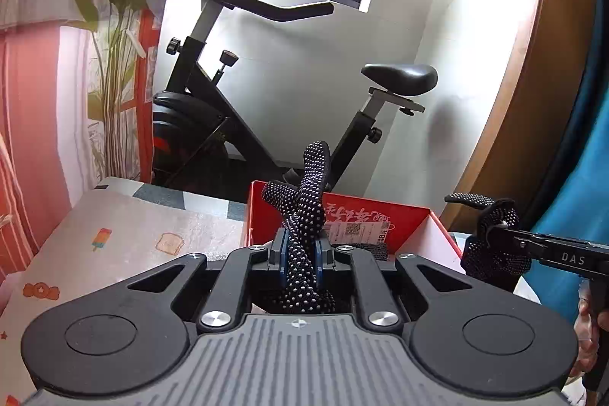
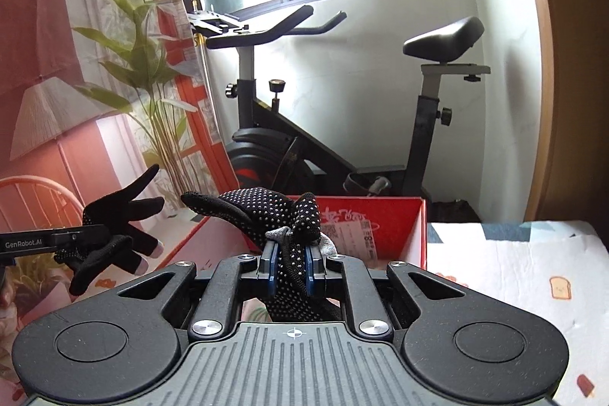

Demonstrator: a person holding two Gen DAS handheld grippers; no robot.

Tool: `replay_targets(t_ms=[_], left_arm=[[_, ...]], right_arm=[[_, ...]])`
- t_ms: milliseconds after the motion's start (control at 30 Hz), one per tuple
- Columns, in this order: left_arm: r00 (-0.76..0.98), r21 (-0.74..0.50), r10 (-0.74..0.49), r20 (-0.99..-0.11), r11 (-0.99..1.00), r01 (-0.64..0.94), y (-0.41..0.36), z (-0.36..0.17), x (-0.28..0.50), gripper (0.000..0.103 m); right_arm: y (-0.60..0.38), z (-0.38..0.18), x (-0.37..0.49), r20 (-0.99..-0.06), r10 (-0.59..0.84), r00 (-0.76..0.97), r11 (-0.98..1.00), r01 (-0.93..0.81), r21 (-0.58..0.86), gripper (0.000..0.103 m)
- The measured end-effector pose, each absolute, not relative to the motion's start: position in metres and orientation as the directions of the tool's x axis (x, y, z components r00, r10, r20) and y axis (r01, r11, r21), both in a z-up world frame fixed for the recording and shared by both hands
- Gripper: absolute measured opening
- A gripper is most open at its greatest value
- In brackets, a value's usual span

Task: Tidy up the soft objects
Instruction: 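Lift both gloves and carry them over the red box, then lower both gloves into the box and open both tools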

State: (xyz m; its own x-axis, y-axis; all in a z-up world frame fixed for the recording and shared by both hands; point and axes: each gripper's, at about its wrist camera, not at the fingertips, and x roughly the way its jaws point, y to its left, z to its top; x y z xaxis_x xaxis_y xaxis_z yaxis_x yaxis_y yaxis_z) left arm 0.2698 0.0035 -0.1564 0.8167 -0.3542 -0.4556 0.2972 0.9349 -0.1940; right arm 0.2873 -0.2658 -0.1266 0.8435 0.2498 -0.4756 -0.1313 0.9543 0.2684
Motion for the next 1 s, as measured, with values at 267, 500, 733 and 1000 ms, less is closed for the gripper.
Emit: replay_targets(t_ms=[267,500,733,1000], left_arm=[[0.778,-0.129,-0.342,-0.528,0.937,0.324,-0.029,-0.179,0.319,0.015],[0.73,-0.057,-0.298,-0.615,0.94,0.335,-0.041,-0.212,0.344,0.015],[0.694,-0.037,-0.309,-0.65,0.925,0.377,-0.048,-0.225,0.353,0.019],[0.702,-0.019,-0.298,-0.647,0.927,0.376,-0.048,-0.222,0.351,0.048]], right_arm=[[-0.261,-0.143,0.339,-0.514,0.19,0.837,0.975,-0.097,0.202,0.013],[-0.252,-0.192,0.355,-0.62,0.154,0.77,0.983,-0.053,0.178,0.013],[-0.254,-0.208,0.357,-0.654,0.146,0.742,0.983,-0.036,0.179,0.019],[-0.258,-0.204,0.354,-0.648,0.145,0.748,0.984,-0.042,0.172,0.023]])
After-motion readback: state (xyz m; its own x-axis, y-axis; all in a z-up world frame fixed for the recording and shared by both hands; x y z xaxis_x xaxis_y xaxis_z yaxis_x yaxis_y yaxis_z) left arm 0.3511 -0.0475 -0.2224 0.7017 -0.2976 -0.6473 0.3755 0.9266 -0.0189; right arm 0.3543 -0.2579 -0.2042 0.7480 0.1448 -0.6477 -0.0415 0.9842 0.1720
